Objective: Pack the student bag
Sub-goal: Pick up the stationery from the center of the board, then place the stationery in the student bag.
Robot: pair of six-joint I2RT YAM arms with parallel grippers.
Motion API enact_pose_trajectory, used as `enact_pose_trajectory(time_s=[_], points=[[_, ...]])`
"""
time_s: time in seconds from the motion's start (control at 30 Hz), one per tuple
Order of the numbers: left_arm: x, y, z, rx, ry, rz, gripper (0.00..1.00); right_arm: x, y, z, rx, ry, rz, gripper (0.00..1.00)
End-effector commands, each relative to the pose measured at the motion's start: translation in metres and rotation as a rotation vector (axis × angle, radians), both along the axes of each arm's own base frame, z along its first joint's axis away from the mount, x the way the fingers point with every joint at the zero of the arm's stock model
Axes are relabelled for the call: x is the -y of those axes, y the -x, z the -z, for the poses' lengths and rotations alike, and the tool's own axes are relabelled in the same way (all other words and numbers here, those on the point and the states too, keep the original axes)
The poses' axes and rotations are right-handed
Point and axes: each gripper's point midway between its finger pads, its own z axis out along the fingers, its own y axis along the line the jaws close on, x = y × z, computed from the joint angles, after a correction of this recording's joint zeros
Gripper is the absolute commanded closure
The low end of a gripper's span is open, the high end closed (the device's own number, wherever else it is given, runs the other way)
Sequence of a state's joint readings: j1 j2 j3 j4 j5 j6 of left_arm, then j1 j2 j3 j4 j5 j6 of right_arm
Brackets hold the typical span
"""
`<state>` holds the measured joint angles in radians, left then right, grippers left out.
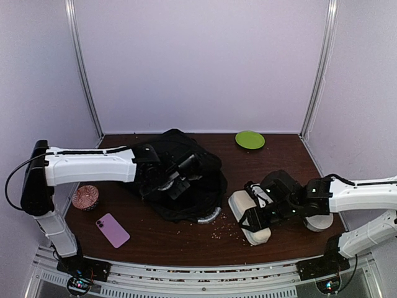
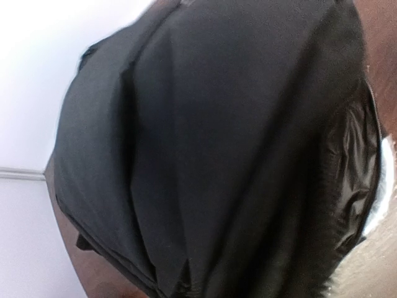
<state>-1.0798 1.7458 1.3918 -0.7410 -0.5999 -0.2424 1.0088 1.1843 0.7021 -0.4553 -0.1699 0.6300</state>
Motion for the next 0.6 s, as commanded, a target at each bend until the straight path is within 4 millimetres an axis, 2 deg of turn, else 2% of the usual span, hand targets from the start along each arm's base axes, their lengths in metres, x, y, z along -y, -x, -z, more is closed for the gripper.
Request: enact_pose_trajectory(time_s=[0.0, 0.13, 0.23, 0.43, 0.57], points=[[0.004, -0.002, -0.079, 0.086, 0.294, -0.036, 1.0, -0.063, -0.01, -0.05, 0.075, -0.211, -0.085, 0.44], [0.007, 0.006, -0.1, 0.082, 0.425, -0.022, 1.0, -0.106, -0.011, -0.064, 0.08, -0.265, -0.151, 0.45], [0.009, 0.011, -0.11, 0.072, 0.506, -0.018, 1.0, -0.135, -0.014, -0.063, 0.07, -0.267, -0.192, 0.45], [0.015, 0.019, -0.116, 0.035, 0.628, -0.02, 1.0, -0.181, -0.026, -0.043, 0.044, -0.242, -0.233, 0.45], [0.019, 0.02, -0.114, 0.01, 0.688, -0.054, 1.0, -0.198, -0.045, -0.021, 0.073, -0.188, -0.212, 0.45]])
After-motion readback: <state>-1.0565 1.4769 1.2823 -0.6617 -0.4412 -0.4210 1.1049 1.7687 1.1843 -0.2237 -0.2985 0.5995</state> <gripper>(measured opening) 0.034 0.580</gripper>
